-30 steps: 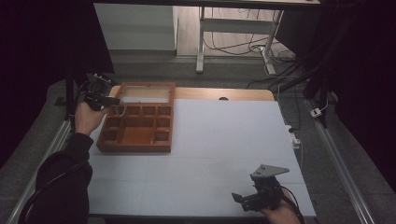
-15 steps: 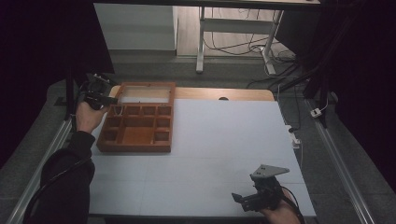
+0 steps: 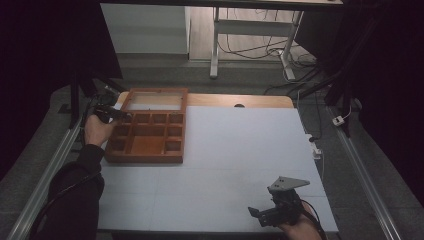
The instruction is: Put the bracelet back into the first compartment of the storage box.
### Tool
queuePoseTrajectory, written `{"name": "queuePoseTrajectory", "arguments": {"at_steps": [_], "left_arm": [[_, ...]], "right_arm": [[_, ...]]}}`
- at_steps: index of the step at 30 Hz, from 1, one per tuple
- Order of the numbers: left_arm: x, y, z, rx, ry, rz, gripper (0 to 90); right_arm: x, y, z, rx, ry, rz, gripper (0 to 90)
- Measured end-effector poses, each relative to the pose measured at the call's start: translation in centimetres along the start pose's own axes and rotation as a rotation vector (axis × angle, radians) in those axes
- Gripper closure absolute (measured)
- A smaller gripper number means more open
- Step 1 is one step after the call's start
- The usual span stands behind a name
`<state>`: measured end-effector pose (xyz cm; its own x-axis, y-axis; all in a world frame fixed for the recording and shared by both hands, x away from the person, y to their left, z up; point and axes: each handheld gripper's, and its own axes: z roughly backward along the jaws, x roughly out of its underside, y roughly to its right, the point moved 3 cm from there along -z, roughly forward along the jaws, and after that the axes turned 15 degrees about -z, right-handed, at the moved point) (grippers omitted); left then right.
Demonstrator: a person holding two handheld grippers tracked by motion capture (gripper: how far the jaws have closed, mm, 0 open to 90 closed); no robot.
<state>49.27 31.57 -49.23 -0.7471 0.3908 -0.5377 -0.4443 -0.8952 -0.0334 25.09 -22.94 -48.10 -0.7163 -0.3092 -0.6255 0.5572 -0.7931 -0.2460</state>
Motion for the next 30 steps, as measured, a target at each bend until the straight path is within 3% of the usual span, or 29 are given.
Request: {"name": "queuePoseTrajectory", "arguments": {"at_steps": [4,6,20,30], "left_arm": [[0.2,0.0,-0.2,0.008,0.008,0.006,83.1],[0.1,0.0,-0.1,0.01,0.014,0.002,76.0],[-0.6,0.3,1.7,0.026,0.092,-0.027,52.9],[-0.9,1.3,2.8,0.076,0.153,-0.065,33.7]], "right_arm": [[0.0,0.0,0.0,0.0,0.0,0.0,3.6],[0.0,0.0,0.0,0.0,-0.001,0.0,3.6],[0.0,0.0,0.0,-0.001,0.001,0.001,3.6],[0.0,0.0,0.0,0.002,0.0,0.005,3.6]]}}
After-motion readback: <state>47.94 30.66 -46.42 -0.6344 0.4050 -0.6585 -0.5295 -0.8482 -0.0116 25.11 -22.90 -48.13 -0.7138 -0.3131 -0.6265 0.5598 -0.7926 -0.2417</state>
